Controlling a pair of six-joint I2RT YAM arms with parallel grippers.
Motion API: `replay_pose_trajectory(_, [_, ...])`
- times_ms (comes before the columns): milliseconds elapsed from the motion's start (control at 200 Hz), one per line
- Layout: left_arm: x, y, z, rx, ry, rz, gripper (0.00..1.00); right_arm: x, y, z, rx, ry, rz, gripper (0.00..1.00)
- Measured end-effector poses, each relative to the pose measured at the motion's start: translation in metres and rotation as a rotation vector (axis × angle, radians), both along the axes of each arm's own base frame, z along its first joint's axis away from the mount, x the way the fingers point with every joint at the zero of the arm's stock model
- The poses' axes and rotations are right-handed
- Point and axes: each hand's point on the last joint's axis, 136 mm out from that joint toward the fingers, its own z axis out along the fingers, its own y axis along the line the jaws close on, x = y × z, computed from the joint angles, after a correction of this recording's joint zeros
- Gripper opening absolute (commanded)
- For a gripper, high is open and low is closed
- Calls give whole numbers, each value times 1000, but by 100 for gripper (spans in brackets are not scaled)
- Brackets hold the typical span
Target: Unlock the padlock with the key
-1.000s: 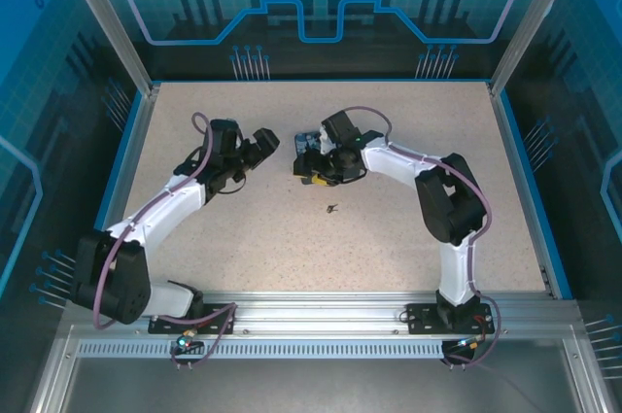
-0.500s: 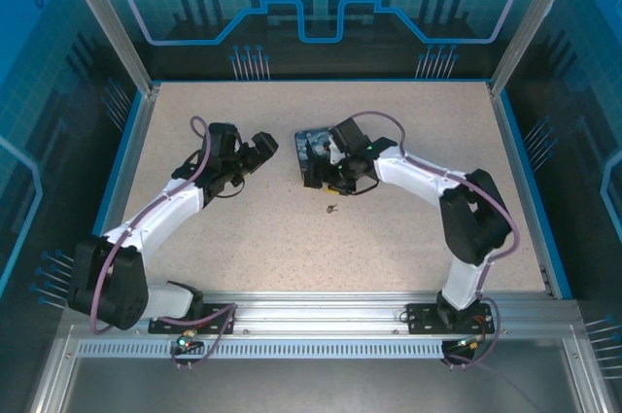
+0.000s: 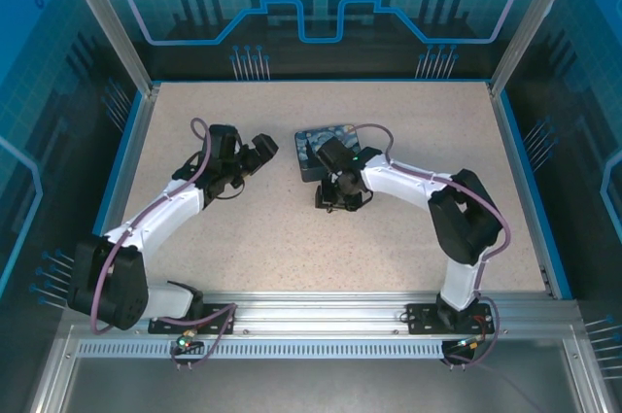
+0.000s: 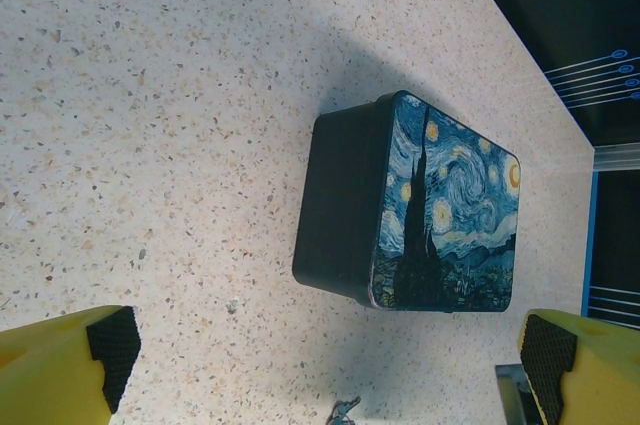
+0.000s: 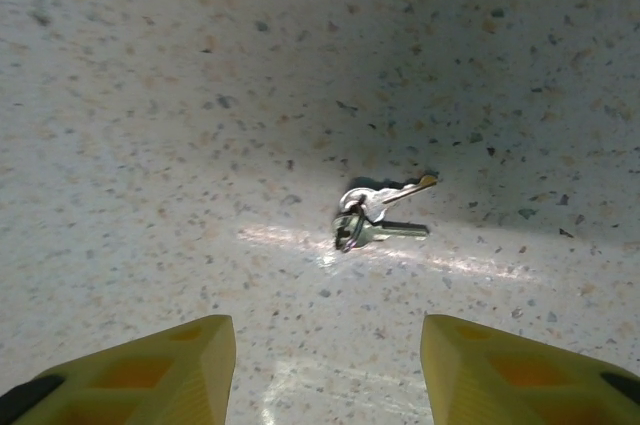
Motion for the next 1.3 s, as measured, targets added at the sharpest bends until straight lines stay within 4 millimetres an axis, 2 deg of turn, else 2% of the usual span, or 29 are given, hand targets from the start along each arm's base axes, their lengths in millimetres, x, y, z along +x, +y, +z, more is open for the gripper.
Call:
replay_pose_trajectory(160, [-1,0,-1,0,-1,0,99,3,-1,-11,-42,17,-16,48])
replay_pose_trajectory(465, [-2,1,-3,2,4,0,99,13,5,-18,-64,18,-22,48])
replay_pose_trajectory(740, [-1,2,-3,2,4,5,99,12,2,-33,-102,48,-23,47])
replay_pose_trajectory(880, [-2,4,-5,3,7,7,99,15,4,-33,-101,46,-23,44])
replay_pose_trajectory(1296, [-2,4,-5,-4,11,14,99,17,0,-35,-137,37,0,45])
